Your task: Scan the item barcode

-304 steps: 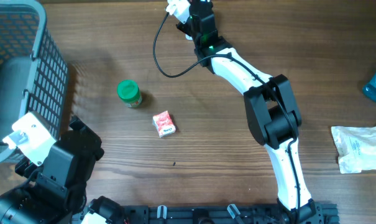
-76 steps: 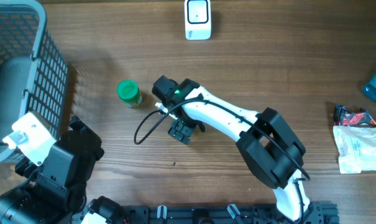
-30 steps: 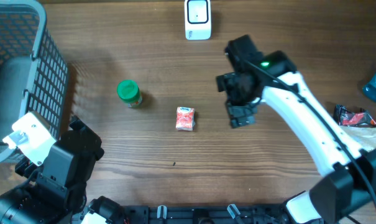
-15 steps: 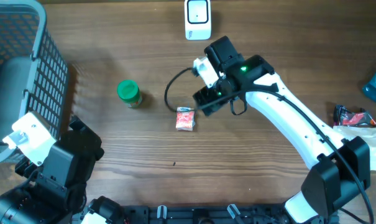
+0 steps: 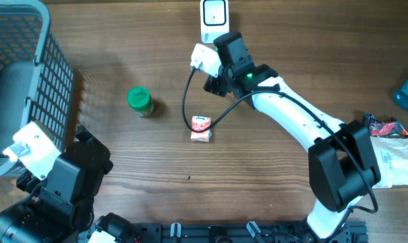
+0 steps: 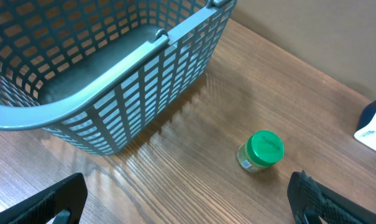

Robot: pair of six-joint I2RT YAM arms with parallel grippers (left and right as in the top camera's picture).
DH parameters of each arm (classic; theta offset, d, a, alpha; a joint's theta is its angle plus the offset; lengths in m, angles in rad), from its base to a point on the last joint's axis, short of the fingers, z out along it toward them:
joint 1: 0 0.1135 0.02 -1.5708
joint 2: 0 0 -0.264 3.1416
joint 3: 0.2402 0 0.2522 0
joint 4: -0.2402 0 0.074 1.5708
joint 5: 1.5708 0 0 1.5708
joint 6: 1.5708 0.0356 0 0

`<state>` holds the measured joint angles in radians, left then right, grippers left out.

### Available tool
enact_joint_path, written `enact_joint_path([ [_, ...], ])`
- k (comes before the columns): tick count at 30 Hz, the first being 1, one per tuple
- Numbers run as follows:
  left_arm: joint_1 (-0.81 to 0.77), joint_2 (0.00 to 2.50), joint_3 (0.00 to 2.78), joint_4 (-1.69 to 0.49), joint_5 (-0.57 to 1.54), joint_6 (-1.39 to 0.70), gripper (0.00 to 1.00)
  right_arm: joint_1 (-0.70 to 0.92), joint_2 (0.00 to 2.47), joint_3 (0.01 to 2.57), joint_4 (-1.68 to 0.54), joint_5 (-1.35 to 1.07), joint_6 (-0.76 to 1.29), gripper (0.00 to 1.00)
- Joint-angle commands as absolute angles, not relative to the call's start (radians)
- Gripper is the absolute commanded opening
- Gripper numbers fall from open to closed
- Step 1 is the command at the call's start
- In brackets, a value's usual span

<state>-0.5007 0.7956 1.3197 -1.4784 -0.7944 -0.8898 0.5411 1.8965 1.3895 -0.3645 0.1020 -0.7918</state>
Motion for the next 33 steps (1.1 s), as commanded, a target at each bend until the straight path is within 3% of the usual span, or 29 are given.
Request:
enact_joint_path([
  [1, -0.492, 0.799, 1.327, -1.478, -0.796, -0.906, 1.00, 0.609, 1.859, 1.385, -0.511, 0.024, -0.890, 1.00],
  [6, -0.492, 0.799, 1.327, -1.478, -0.796, -0.906, 1.00, 0.649, 1.790, 1.385, -0.773, -0.098, -0.896, 1.00],
  [13, -0.492, 0.799, 1.327, -1.478, -0.796, -0.906, 1.00, 0.635, 1.777, 1.385, -0.944, -0.360, -1.042, 1.00],
  [24, -0.492, 0.799, 1.327, -1.478, -0.796, -0.906, 1.00, 0.624, 1.873, 1.381, -0.855, -0.374, -1.094, 1.00],
  [33, -0.492, 0.799, 1.327, -1.478, -0.796, -0.906, 1.00, 0.623, 1.989, 1.380, -0.691, -0.270, -0.965, 1.00],
])
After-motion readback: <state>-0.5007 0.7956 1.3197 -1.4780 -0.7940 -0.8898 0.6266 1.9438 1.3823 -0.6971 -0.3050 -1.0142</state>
